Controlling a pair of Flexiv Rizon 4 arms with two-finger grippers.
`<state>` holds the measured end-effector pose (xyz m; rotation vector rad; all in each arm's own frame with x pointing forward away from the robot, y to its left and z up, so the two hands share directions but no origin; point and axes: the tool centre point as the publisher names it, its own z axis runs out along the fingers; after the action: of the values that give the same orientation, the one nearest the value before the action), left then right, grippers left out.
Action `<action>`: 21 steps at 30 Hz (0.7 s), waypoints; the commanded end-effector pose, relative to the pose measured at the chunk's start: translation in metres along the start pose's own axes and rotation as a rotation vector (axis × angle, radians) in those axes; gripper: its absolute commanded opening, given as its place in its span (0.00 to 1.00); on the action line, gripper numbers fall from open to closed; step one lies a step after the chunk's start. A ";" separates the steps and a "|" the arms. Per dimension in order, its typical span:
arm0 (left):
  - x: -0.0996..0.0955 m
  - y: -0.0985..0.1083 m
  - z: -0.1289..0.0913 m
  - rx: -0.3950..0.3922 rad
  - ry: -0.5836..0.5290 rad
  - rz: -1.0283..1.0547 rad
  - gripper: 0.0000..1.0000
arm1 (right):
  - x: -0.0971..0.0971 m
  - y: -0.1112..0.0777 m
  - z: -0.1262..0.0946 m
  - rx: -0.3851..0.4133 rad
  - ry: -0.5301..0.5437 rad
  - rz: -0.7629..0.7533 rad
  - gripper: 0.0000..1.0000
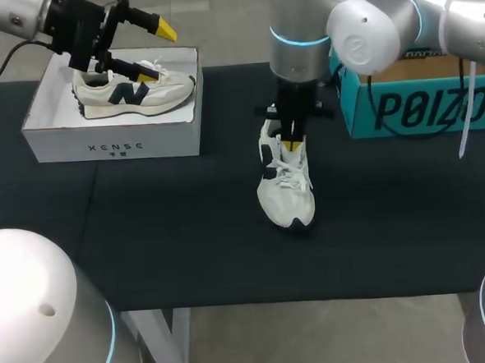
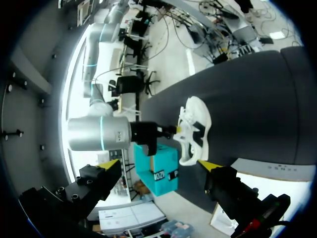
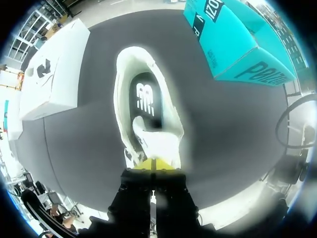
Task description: Take the shoe out of the shoebox, open the shoe tongue, remove and reinsert the insole, then place the shoe into the shoebox
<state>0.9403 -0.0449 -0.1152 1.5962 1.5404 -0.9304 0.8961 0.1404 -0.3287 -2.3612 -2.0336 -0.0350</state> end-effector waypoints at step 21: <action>0.000 -0.001 0.000 -0.001 0.003 0.000 1.00 | -0.021 0.003 -0.015 -0.018 -0.055 0.031 0.00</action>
<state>0.9403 -0.0449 -0.1152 1.5962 1.5404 -0.9304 0.8960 0.1203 -0.3108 -2.4333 -2.0329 0.0215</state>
